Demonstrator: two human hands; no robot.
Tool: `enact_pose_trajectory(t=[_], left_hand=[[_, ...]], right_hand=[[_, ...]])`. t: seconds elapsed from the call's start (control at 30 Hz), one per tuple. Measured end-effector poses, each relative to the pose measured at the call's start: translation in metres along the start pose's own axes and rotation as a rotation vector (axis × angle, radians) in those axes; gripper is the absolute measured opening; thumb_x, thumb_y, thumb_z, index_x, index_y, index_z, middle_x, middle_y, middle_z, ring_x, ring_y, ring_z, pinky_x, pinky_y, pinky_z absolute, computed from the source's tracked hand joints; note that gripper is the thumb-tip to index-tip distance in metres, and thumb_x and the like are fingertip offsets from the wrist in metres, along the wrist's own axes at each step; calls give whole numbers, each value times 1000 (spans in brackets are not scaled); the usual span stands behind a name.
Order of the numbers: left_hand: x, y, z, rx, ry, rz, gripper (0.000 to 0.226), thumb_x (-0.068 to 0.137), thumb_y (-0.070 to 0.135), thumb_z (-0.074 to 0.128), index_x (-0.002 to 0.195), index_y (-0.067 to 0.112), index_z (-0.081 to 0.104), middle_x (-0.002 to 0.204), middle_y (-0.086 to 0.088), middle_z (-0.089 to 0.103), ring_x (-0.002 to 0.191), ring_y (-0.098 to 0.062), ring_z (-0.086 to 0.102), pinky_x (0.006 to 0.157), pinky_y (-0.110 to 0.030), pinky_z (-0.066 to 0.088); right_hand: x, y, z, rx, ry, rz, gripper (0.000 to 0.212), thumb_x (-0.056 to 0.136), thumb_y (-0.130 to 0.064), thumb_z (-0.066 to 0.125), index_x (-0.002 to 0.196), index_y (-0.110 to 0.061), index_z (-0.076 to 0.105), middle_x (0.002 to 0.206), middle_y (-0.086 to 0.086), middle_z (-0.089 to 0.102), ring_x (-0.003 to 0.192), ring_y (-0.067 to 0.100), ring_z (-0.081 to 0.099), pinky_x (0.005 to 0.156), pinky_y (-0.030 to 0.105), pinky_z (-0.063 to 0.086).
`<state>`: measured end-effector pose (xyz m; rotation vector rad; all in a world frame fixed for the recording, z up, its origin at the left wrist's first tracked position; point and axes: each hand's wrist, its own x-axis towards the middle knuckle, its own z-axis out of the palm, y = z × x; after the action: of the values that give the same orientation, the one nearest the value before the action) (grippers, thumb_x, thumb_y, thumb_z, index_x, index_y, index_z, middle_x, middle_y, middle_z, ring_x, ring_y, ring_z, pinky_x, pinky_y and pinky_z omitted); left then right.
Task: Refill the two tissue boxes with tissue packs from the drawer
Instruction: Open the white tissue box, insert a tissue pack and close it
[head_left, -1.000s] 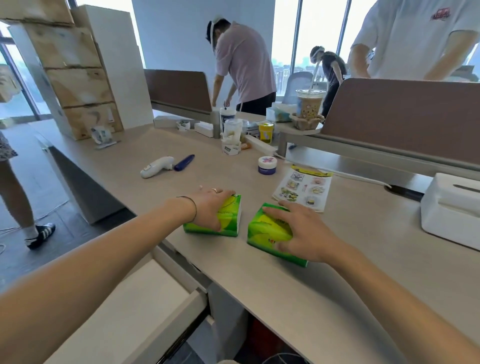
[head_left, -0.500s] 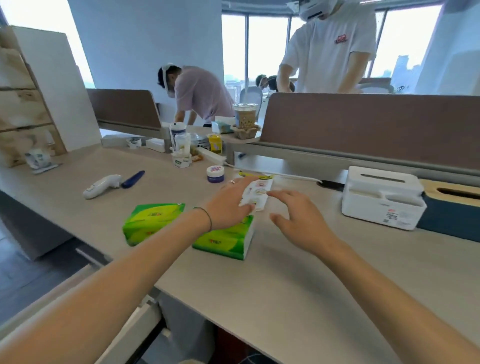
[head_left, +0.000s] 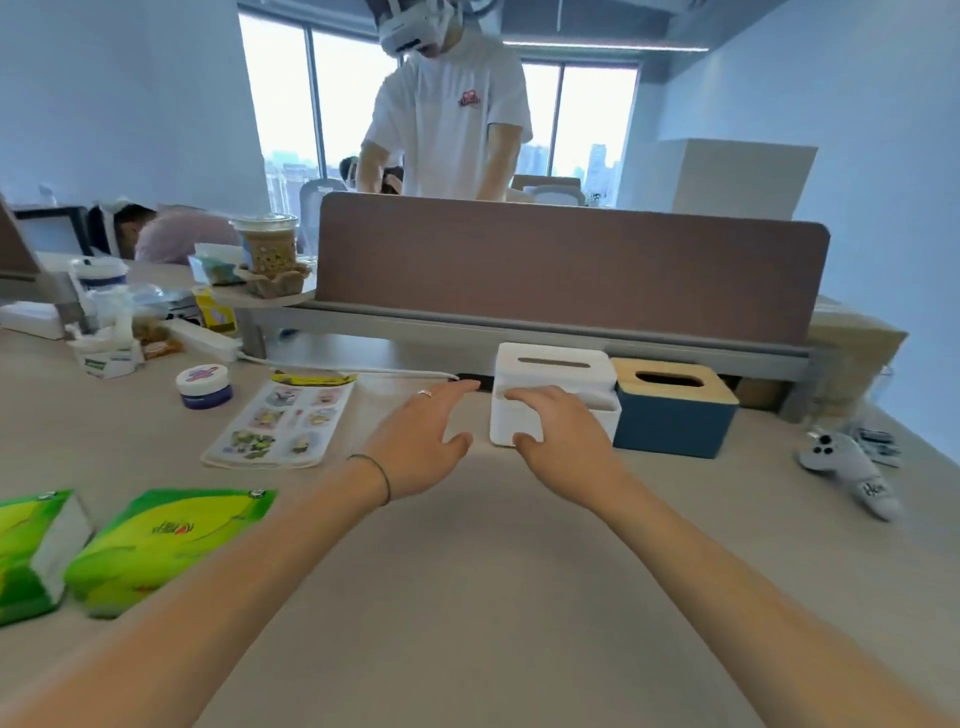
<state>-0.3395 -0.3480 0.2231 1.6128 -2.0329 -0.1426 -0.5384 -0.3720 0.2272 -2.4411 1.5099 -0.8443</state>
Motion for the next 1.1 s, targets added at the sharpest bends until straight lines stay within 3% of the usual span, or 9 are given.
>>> enact_pose_trajectory(t=[0.2,0.53,0.67,0.83,1.1], left_hand=[[58,14,45,214,13,103,51,98,27,58,147,28,44,146,1,53,133,-20,47,107,-31,35],[114,16,84,407,-73,126,36,98,39,55,132,28,58,124,-4,68,113,-24,62,90,-33,44],[122,15,89,494,-82,112,19,97,36,57,110,24,65,108,-7,72,99,-28,66,73,-32,37],[115,16,85,470,-77,110,16,97,33,58,108,23,64,106,-7,72,97,-28,66,73,-33,42],[54,24,54,467,-1,93,18,98,34,57,112,26,64,107,-2,72,98,-25,65,76,-31,37]], right_hand=[[29,56,-1,-183,14,87,54,87,-9,61,138,-24,56,137,1,58,122,22,53,99,36,48],[53,94,13,-323,-19,74,26,91,-20,62,115,-22,70,107,5,74,95,26,68,75,34,53],[58,98,16,-331,-21,62,23,88,-19,64,111,-21,70,102,6,74,91,28,69,75,37,56],[51,94,15,-302,-12,44,32,89,-18,66,121,-20,68,110,6,74,96,28,69,80,37,55],[10,55,4,-231,19,-18,35,90,-19,67,125,-20,67,121,6,71,101,26,68,83,33,55]])
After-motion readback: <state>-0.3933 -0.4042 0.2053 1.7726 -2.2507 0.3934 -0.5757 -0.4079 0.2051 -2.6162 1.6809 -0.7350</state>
